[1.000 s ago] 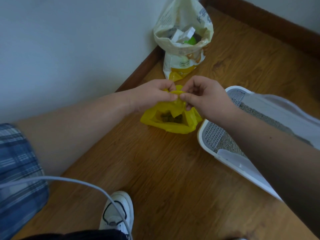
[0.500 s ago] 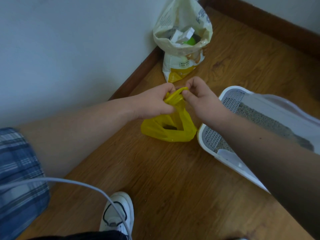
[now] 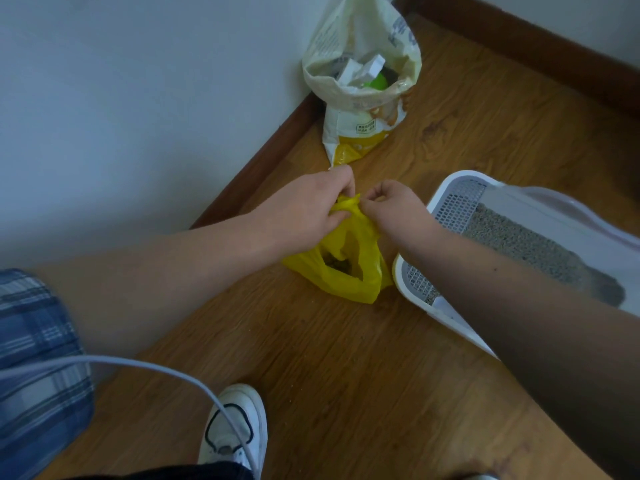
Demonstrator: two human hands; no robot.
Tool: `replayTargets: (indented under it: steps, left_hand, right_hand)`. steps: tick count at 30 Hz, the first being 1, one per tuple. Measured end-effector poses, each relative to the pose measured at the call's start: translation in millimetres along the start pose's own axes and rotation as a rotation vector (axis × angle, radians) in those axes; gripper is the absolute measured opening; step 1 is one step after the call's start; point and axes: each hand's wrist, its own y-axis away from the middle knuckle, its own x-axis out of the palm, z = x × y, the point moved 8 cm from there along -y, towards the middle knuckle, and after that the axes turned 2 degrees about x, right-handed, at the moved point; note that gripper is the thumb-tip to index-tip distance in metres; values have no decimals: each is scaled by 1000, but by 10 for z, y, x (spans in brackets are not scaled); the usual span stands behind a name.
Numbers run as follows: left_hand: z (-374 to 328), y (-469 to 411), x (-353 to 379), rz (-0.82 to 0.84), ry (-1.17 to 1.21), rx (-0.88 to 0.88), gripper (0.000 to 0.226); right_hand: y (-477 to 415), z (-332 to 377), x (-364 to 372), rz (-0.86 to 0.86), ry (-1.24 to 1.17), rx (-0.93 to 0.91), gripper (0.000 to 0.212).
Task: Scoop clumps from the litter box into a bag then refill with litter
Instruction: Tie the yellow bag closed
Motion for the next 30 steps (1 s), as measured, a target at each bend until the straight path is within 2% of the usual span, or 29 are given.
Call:
replayTargets:
  steps: [5,7,9,11,14,15,17,19,21,24,27,30]
  left_hand:
    - [-59,2,92,72,-98,118,28]
    - [-36,1,126,72,-180,133,23]
    - [42,-14,151,78,-209,80,21]
    - [173,-41,155,113,-193,-44,23]
    - [414,-49,174,236,-42,-306,19]
    - [464,-39,183,262,45,-381,14]
    - [513,-24,178,235,233,-479,3]
    - [502,-19,177,198,387,-517,7]
    - [473,-6,198,215,482,-526,9]
    - [430,28,257,278,577,-517,8]
    - [396,51,300,308,599,-500,10]
    - [357,62,299,329,609,-475,13]
  right_hand:
    - [25,22,61,94,54,-5,20]
    - [24,-14,76,110,24,23,16]
    - [15,-70,83,114,-31,48,12]
    - [33,-75,20,62,-58,19,10]
    - [251,125,-207,-112,-45,-172,23]
    - [345,198,-219,-90,-80,-226,27]
    - [530,312,-91,73,-119,-289,33]
    - [657,324,54,163,49,-351,34]
    - [688,295,94,111,293,-408,31]
    - [633,212,57,70,449,-320,35]
    - [569,143,45,73,475,-235,42]
    - [521,79,110,103,219,-154,35]
